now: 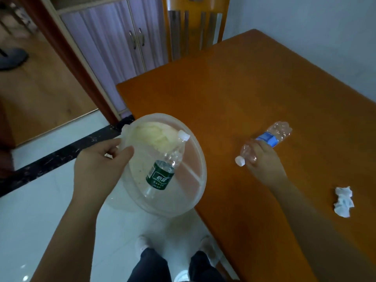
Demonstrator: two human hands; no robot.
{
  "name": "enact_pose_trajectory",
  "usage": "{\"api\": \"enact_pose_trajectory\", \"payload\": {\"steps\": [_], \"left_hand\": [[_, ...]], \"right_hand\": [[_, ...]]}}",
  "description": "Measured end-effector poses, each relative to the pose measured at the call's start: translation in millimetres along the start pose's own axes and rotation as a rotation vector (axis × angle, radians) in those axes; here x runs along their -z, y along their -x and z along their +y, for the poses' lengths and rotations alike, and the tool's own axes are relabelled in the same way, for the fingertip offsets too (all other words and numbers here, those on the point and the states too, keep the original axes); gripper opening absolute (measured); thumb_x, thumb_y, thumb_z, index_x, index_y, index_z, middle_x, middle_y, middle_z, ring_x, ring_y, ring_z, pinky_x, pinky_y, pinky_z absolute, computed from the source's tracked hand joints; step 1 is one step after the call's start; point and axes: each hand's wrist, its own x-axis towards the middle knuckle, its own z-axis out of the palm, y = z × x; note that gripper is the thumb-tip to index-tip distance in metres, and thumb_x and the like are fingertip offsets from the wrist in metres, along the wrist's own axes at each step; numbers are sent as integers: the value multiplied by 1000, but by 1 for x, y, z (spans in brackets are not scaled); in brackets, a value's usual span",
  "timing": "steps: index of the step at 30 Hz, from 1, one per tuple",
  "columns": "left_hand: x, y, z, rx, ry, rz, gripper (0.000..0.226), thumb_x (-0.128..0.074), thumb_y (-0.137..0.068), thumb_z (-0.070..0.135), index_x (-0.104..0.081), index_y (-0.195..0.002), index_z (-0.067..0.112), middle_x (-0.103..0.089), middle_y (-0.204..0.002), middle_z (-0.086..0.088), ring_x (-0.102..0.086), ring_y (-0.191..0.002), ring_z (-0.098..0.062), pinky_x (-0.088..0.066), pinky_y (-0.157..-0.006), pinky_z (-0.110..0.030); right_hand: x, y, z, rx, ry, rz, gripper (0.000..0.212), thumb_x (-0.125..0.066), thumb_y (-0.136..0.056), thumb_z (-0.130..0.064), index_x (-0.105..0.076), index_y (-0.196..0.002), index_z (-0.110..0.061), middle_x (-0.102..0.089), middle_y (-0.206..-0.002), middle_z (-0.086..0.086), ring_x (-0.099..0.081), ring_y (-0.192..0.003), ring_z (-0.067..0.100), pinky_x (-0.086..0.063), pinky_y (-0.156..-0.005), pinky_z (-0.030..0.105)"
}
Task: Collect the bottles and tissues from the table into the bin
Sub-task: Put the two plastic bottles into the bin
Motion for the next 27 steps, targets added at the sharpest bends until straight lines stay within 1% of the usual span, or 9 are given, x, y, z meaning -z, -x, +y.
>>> {"api": "enact_pose_trajectory", "payload": {"steps": [4,6,9,13,15,17,20,24,27], "left_hand": [[-8,15,10,28,2,38,24,-68,-74,26,-71,-98,24,-65,-73,2,-59,-67,-16,-44,-64,-24],[-11,20,15,15,-4,50,18,-68,-72,31,-69,-89,35,-65,-71,1,-57,-64,-14,-42,-60,-21],[-14,23,23,14,-22,57,22,-62,-67,38,-67,-89,37,-64,-70,4,-57,-62,-13,-42,-59,-22],[-17,24,27,30,-35,63,20,-60,-65,40,-65,-84,41,-64,-70,2,-57,-61,-16,-43,-60,-23],[-19,25,27,45,-49,70,29,-61,-65,41,-69,-92,34,-63,-71,4,-58,-62,-15,-41,-60,-22],[-19,25,27,57,-53,69,30,-64,-67,39,-69,-95,30,-63,-72,6,-59,-64,-16,-42,-60,-23],[-19,25,28,40,-40,66,15,-65,-68,37,-64,-80,45,-62,-69,2,-59,-62,-21,-44,-59,-24],[-16,27,27,-12,-48,65,29,-68,-75,27,-58,-70,53,-61,-67,-3,-56,-59,-21,-41,-58,-22],[-13,28,22,-6,-15,63,25,-67,-73,29,-60,-69,53,-58,-65,-2,-54,-55,-19,-40,-57,-22]], "right_hand": [[3,-17,35,42,108,-79,53,-64,-76,-11,-46,-126,-6,-48,-132,19,-41,-123,38,-33,-99,52],[3,-27,50,56,216,-147,55,-60,-80,-13,-40,-131,-11,-40,-140,15,-30,-132,34,-25,-106,54],[2,-38,68,57,335,-236,60,-54,-85,-22,-28,-138,-18,-26,-149,9,-11,-139,30,-8,-110,54],[-4,-44,80,75,418,-293,57,-43,-90,-32,-20,-141,-22,-18,-153,6,-4,-140,32,-5,-110,56],[-8,-48,83,85,440,-323,55,-38,-92,-32,-16,-142,-23,-14,-154,4,-2,-141,31,-6,-110,57],[-10,-50,84,91,435,-322,54,-36,-93,-31,-15,-142,-23,-17,-153,4,-4,-141,31,-8,-110,57],[-12,-52,82,89,437,-303,55,-45,-89,-27,-25,-139,-20,-29,-147,9,-15,-138,32,-14,-108,57],[-11,-48,75,46,392,-258,54,-59,-80,-26,-41,-129,-10,-45,-126,19,-37,-123,37,-28,-102,55],[-7,-37,68,3,342,-196,57,-68,-73,-24,-47,-124,-6,-48,-116,22,-44,-113,40,-34,-93,53]]}}
